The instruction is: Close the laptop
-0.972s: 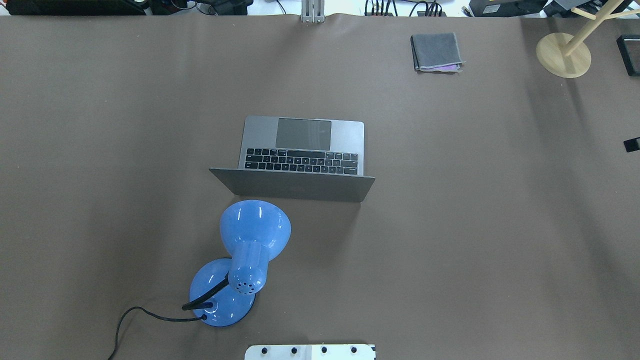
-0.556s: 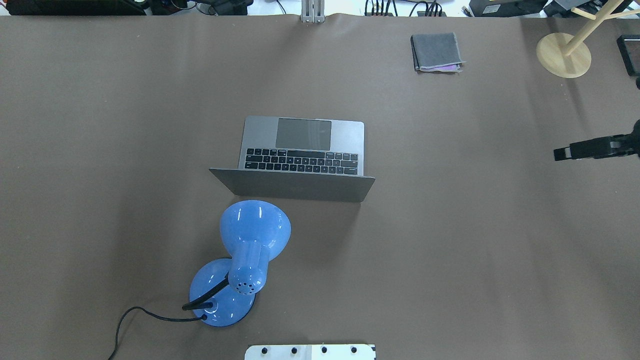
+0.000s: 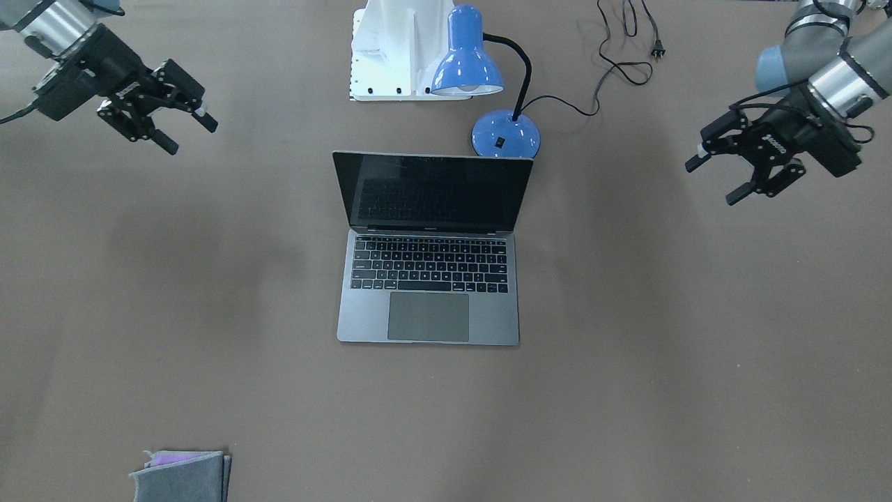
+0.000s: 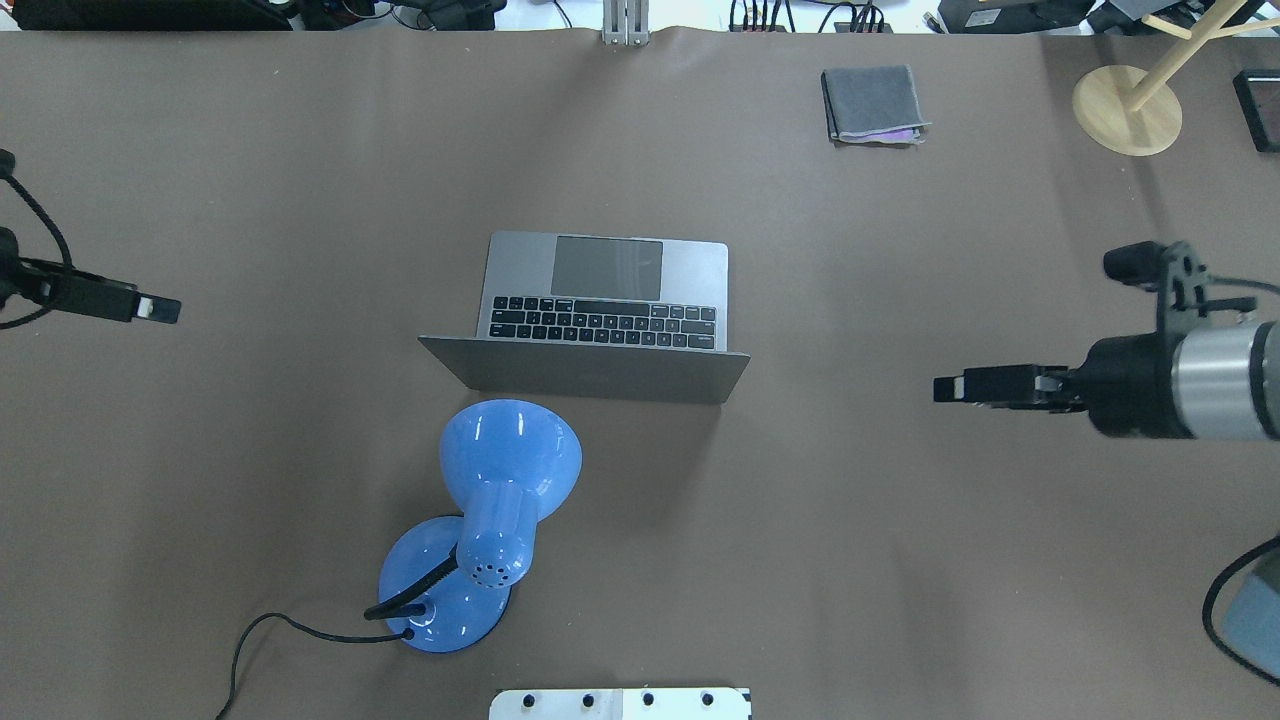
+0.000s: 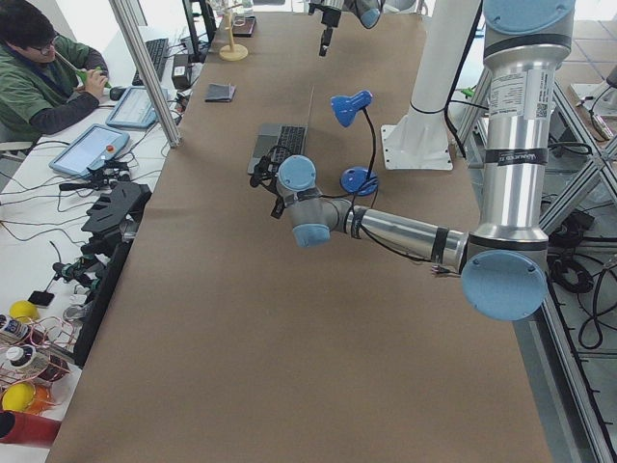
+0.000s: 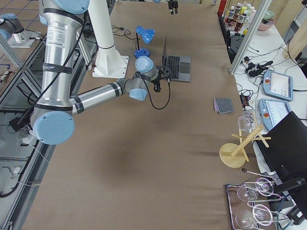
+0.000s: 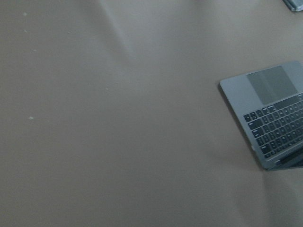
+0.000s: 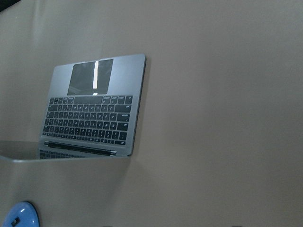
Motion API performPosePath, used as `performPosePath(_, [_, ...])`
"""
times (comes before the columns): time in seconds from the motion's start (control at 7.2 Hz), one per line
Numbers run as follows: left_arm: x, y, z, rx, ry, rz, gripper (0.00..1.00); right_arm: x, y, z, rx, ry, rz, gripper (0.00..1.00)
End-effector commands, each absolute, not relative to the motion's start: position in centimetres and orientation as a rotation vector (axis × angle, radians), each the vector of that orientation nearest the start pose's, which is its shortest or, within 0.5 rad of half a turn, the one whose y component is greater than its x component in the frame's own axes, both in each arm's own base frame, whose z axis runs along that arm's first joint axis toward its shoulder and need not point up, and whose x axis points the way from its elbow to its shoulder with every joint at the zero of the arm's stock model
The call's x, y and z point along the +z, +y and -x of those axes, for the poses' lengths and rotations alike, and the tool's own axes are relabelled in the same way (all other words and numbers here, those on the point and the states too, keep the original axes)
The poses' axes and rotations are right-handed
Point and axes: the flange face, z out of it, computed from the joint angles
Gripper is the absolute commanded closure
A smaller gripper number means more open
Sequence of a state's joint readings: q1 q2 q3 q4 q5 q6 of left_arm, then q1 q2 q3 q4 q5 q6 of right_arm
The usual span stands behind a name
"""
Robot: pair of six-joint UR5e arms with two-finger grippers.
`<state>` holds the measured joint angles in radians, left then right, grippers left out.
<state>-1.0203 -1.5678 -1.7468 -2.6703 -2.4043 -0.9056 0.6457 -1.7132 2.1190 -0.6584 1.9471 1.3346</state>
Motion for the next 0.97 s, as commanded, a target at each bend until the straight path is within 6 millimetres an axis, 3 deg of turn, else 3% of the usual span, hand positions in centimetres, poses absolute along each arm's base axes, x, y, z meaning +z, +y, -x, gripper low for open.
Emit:
performPosePath(0.0, [43.0, -40.9, -24.5, 0.271, 1.391, -0.334, 0.02, 31.7, -28.3, 32.9, 0.109, -1.391, -0.227, 0.37])
performPosePath(0.14, [42.8, -39.9, -25.8, 0.299, 1.412, -0.33, 0.04, 29.1, -27.8, 35.9, 0.132, -1.396, -0.213, 0.59])
performPosePath(0.28, [42.6, -38.9, -27.1, 0.315, 1.434, -0.323, 0.68, 26.1, -27.4, 39.1, 0.141, -1.366, -0.217, 0.92])
performPosePath(0.42, [41.7, -38.5, -28.2, 0.324, 1.453, -0.313, 1.0, 24.7, -27.2, 40.5, 0.148, -1.339, -0.222, 1.0])
performPosePath(0.56, [40.9, -37.9, -29.6, 0.33, 1.468, -0.29, 1.0, 24.0, -26.5, 41.5, 0.155, -1.346, -0.245, 1.0])
performPosePath(0.83, [36.5, -37.7, -33.7, 0.278, 1.543, -0.214, 1.0, 21.2, -26.4, 43.4, 0.167, -1.325, -0.263, 1.0])
